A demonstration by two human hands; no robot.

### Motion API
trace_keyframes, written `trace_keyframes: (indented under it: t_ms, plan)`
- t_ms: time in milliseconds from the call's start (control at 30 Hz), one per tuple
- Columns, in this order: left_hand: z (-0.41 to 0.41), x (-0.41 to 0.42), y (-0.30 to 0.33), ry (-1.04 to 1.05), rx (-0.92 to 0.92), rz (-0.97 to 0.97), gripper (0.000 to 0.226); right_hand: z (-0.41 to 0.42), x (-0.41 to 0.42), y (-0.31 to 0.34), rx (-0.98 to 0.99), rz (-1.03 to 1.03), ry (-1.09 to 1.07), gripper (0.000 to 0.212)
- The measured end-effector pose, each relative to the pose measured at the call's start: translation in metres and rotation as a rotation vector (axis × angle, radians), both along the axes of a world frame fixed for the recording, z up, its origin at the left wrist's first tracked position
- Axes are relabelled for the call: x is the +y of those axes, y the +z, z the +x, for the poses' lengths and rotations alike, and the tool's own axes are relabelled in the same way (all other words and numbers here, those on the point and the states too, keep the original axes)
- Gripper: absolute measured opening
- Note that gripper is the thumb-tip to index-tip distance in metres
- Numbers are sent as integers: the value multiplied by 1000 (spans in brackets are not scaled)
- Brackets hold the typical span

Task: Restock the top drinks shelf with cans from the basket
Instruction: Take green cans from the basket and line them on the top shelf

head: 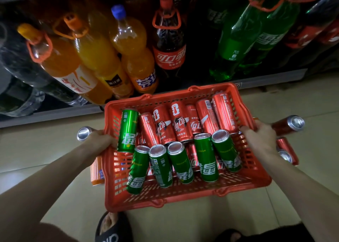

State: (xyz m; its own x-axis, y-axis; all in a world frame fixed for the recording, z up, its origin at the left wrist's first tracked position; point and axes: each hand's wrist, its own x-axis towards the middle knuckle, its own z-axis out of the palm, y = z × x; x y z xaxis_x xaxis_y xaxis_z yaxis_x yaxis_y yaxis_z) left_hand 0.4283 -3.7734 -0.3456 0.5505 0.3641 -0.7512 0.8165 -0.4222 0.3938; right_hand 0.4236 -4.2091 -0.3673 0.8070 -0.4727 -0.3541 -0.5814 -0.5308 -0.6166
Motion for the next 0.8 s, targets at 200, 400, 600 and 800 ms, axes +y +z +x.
trace_keyframes:
  t_ms: [200,400,600,800]
  plan:
    - [2,11,-3,-98,48,2,32,3,2,3,57,-19,19,16]
    - [4,15,7,-201,94,-80,26,4,2,6,139,-60,62,26]
    - [7,22,29,-440,190,-66,33,7,12,27,235,-237,179,46]
    - [20,64,52,-587,227,5,54,5,97,62,-61,-461,499,69]
